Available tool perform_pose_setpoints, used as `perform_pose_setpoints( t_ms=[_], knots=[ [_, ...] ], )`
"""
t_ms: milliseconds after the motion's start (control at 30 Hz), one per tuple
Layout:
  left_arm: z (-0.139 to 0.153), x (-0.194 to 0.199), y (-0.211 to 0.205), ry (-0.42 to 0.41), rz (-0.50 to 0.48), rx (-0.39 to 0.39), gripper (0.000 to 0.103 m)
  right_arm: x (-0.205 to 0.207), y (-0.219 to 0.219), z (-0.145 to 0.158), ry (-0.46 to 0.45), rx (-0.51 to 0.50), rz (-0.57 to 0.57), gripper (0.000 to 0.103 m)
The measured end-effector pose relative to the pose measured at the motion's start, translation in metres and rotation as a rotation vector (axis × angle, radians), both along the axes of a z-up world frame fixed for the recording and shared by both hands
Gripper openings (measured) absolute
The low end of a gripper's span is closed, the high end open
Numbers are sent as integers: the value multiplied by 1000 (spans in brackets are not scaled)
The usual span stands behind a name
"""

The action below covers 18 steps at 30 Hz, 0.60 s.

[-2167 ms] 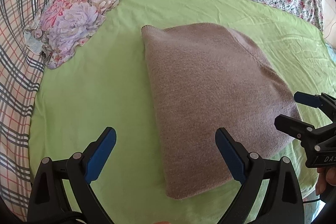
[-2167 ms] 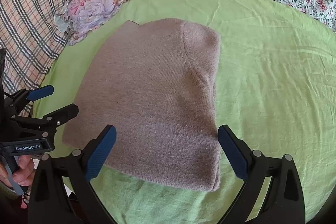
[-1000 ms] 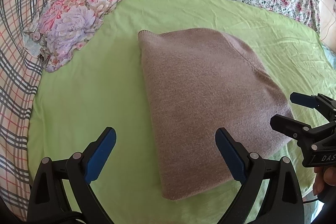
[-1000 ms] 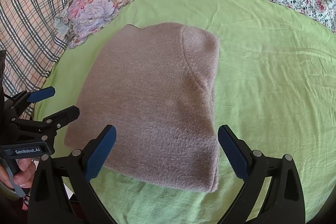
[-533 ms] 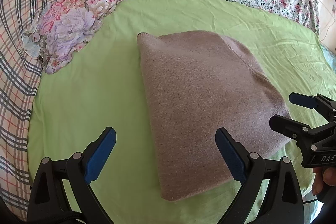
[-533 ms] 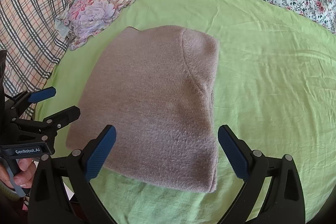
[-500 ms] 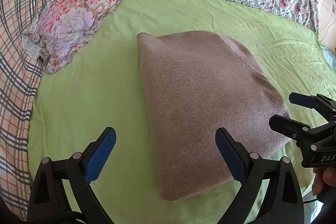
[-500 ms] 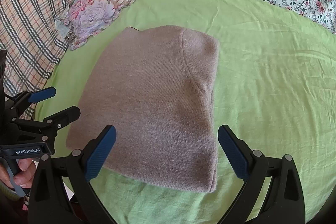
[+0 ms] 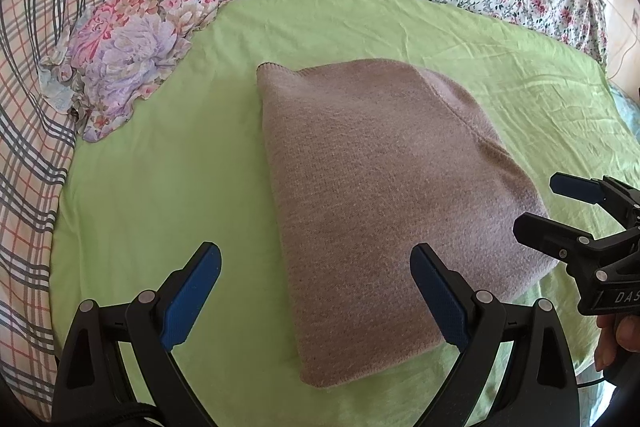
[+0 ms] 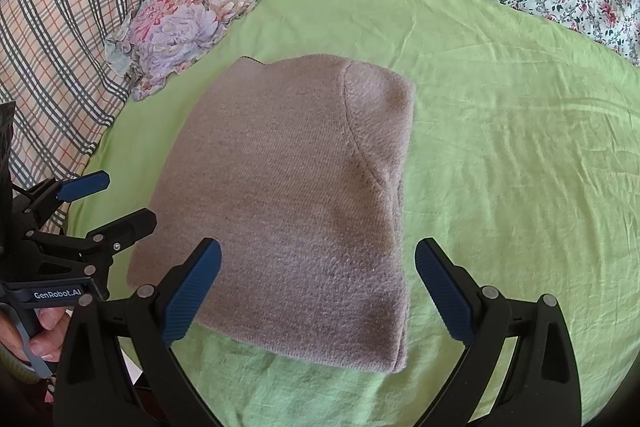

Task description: Fold small clothes

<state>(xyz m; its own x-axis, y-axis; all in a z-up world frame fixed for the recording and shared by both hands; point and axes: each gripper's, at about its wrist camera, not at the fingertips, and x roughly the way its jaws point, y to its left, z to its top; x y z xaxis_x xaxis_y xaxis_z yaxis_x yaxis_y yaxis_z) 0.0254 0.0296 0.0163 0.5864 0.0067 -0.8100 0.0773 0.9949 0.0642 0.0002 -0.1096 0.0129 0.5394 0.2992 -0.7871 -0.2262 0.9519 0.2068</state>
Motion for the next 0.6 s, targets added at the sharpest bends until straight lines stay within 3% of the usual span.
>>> perform_pose_setpoints(
  t_ms=[600],
  knots=[
    [-1, 2, -2, 1, -4, -2, 96, 2, 0, 1, 1, 4, 1, 98]
  ],
)
